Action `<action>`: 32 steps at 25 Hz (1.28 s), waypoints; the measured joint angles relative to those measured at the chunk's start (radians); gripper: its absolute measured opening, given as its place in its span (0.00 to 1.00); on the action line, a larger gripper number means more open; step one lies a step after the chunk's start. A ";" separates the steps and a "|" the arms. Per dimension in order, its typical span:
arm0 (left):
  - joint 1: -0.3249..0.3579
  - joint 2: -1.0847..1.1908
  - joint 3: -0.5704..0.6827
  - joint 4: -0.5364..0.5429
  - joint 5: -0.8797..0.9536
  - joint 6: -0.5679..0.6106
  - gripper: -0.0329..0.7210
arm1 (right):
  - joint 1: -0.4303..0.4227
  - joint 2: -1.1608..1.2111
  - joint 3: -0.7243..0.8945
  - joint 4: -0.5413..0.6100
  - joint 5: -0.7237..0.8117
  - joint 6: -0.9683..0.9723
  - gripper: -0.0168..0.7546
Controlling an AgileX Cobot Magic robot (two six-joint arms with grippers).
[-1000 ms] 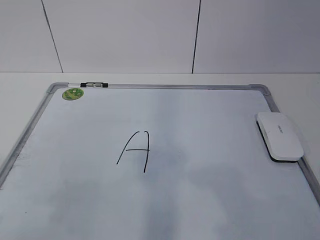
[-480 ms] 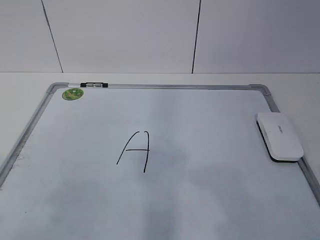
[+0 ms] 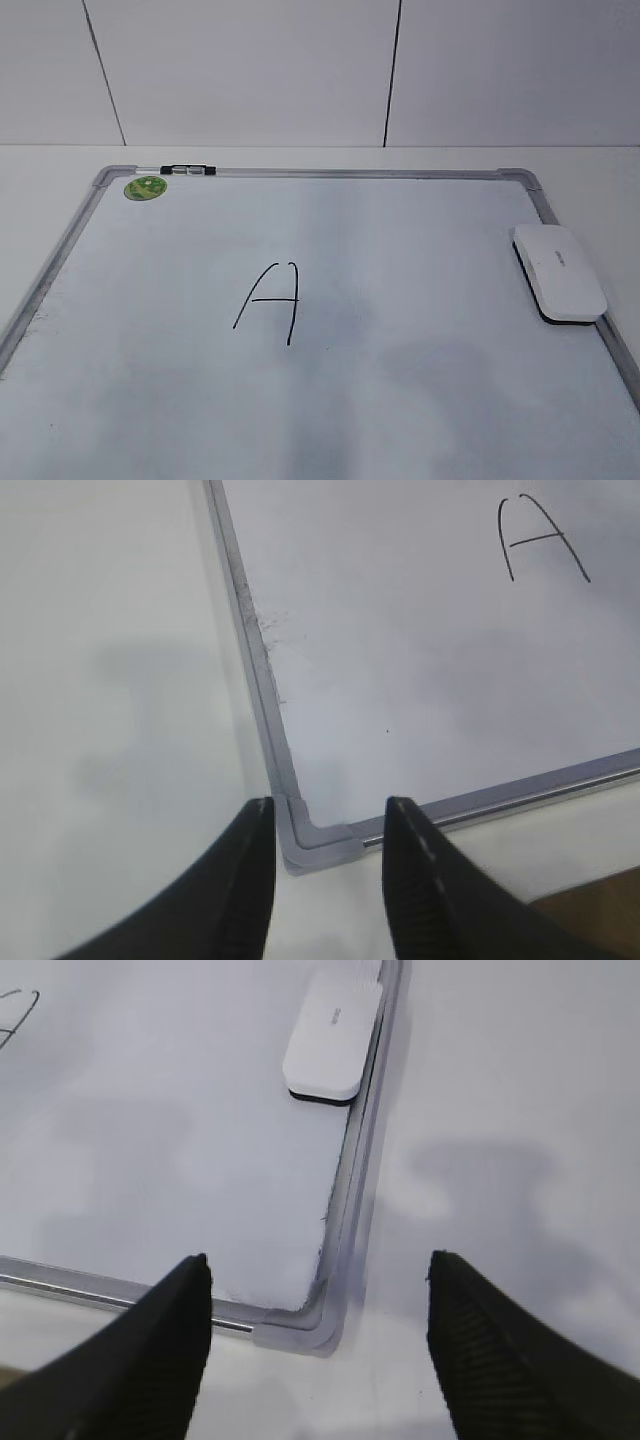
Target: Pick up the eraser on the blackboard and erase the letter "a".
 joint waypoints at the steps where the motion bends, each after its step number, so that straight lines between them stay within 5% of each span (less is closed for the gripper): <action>1: 0.000 -0.016 0.000 0.000 0.000 0.000 0.39 | 0.000 -0.019 0.000 0.000 0.000 0.000 0.72; 19: 0.000 -0.141 0.000 -0.002 0.004 0.000 0.37 | -0.009 -0.069 0.000 -0.008 0.000 0.000 0.72; 32: 0.118 -0.141 0.000 -0.002 0.004 0.000 0.37 | -0.210 -0.069 0.000 -0.008 0.000 0.000 0.72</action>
